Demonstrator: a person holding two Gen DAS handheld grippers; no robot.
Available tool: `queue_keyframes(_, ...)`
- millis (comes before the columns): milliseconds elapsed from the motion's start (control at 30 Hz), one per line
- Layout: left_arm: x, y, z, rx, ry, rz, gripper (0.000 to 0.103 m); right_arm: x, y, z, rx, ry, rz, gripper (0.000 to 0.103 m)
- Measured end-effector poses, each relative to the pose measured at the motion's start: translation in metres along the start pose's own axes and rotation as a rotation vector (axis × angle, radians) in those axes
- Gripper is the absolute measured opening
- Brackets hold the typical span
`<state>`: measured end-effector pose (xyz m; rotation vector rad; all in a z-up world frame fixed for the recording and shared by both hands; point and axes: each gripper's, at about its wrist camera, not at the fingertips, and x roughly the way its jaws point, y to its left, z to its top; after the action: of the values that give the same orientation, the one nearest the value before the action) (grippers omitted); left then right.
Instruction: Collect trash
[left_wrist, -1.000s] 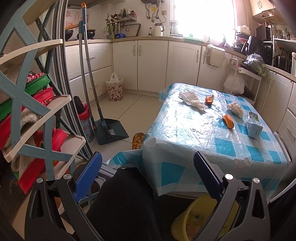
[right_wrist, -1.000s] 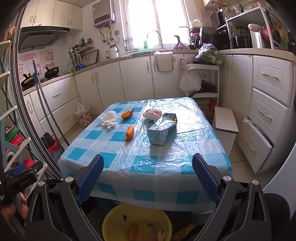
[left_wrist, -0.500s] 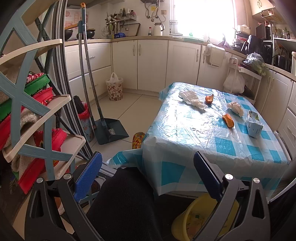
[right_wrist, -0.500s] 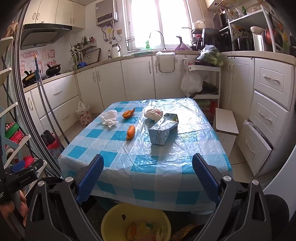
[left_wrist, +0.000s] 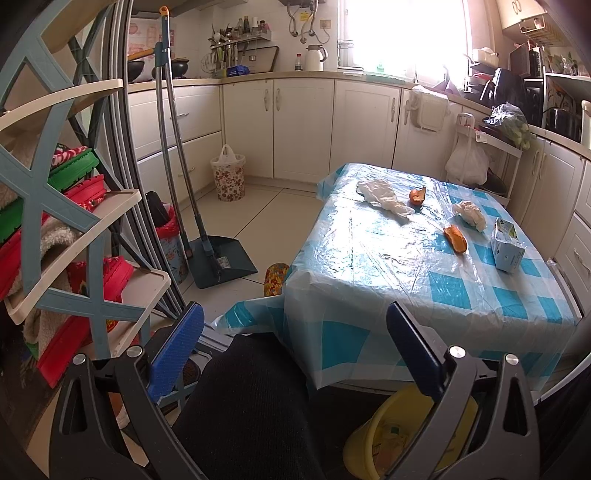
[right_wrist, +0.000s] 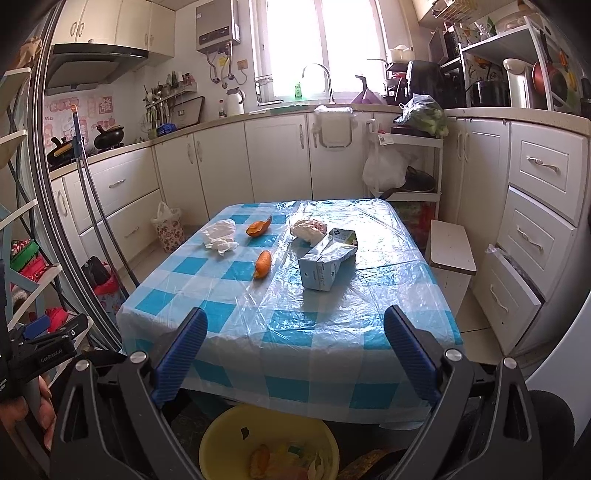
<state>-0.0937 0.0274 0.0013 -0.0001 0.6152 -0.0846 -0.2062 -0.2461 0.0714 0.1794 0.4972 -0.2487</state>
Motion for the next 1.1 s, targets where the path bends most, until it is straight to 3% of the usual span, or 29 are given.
queue_keyframes(667,-0.002,0.001,0.0,0.005,-0.007,-0.002,0.096,0.0,0.002,0.0,-0.014,0.0,0.003,0.092)
queue_keyframes(1100,-0.008,0.001,0.009,0.016,-0.026,-0.061,0.096,0.007,0.005,0.005,0.017,0.023,0.065,0.092)
